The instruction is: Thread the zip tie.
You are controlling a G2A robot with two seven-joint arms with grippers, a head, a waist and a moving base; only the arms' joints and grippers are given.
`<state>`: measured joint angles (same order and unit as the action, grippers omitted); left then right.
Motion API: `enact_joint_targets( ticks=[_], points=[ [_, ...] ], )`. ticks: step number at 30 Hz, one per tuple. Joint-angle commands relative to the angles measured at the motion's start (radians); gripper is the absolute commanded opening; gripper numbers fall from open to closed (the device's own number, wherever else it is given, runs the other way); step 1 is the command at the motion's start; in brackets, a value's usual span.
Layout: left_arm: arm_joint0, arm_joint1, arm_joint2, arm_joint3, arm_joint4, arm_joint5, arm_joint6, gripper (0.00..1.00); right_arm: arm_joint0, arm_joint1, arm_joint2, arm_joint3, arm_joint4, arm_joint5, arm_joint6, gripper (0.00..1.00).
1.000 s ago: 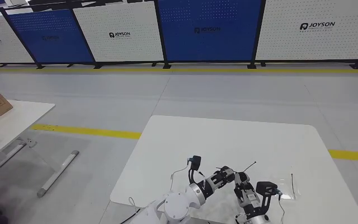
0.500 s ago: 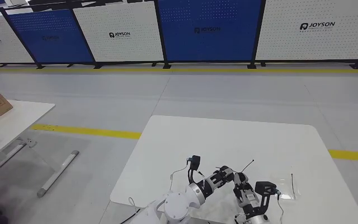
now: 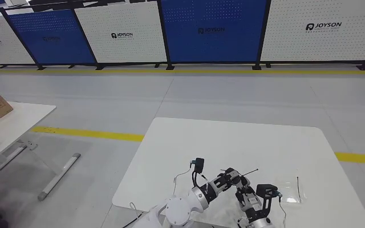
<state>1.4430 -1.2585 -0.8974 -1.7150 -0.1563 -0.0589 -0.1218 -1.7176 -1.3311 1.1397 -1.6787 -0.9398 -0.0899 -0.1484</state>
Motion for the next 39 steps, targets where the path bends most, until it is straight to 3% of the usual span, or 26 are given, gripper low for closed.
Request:
enact_joint_targets(
  ticks=[1, 12, 25, 39],
  points=[
    [0.003, 0.000, -0.002, -0.004, -0.002, -0.009, -0.002, 0.00, 0.001, 0.000, -0.002, 0.002, -0.005, -0.001, 0.003, 0.00],
    [0.029, 0.005, -0.018, -0.039, -0.004, -0.038, -0.007, 0.00, 0.002, 0.001, -0.004, 0.005, -0.016, -0.003, 0.005, 0.00],
    [0.086, 0.015, -0.037, -0.118, 0.039, -0.075, 0.003, 0.00, 0.001, 0.003, -0.005, 0.010, -0.022, -0.011, -0.013, 0.00],
    [0.103, 0.019, -0.042, -0.141, 0.053, -0.090, 0.004, 0.00, -0.002, 0.005, -0.004, 0.008, -0.023, -0.014, -0.010, 0.00]
  ],
)
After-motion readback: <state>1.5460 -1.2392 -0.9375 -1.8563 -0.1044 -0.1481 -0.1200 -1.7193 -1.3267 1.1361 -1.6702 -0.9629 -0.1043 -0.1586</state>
